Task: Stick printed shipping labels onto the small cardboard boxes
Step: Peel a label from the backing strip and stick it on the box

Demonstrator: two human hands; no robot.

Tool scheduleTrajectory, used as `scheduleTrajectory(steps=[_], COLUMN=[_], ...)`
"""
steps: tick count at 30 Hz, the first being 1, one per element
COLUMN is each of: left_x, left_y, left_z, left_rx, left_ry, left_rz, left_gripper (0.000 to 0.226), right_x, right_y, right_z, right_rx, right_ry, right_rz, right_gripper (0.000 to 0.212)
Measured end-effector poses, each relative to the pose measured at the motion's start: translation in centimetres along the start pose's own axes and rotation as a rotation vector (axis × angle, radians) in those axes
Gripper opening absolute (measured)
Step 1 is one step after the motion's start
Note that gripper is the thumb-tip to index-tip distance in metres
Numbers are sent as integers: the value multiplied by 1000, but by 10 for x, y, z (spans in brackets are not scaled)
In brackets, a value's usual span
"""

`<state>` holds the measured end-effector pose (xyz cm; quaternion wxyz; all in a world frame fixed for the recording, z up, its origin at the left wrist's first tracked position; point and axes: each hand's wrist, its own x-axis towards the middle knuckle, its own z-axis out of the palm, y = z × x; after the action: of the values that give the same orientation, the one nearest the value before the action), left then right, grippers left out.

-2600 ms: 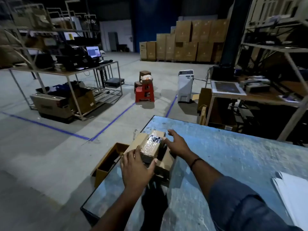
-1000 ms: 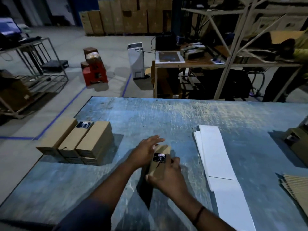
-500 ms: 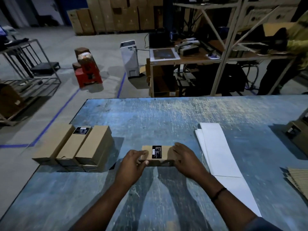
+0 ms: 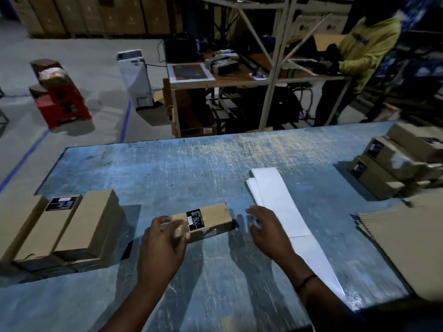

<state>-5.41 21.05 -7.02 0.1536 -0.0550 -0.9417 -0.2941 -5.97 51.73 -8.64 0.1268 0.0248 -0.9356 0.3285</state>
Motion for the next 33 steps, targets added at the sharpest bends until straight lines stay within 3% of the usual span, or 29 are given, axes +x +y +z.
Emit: scheduleTrajectory(steps=[5, 10, 16, 22, 25, 29, 33], left_x=[-5, -6, -18, -15, -16, -16, -14], left_y=[59, 108, 159, 177, 182, 181, 180], left_z=[22, 63, 100, 118, 121, 124, 124], left_rx=[-51, -153, -321, -307, -291, -325, -396], left_ry=[15, -177, -550, -495, -501, -495, -480], left_rz=[220, 276, 25, -216, -238, -286, -319], left_gripper=[25, 14, 15, 33, 38, 36, 24], right_x=[-30, -52, -44, -33, -31, -39, -45], right_y=[60, 83, 72, 57, 54, 53, 50], right_z=[-51, -71, -56, -58, -68, -84, -109], right_rx=[-271, -434, -362, -414, -276, -242, 29], right_ry=[99, -84, -17, 13, -17, -169, -160], right_rz=[137, 269, 274, 142, 286, 573, 678], right_gripper=[41, 65, 61, 44, 36, 67, 70])
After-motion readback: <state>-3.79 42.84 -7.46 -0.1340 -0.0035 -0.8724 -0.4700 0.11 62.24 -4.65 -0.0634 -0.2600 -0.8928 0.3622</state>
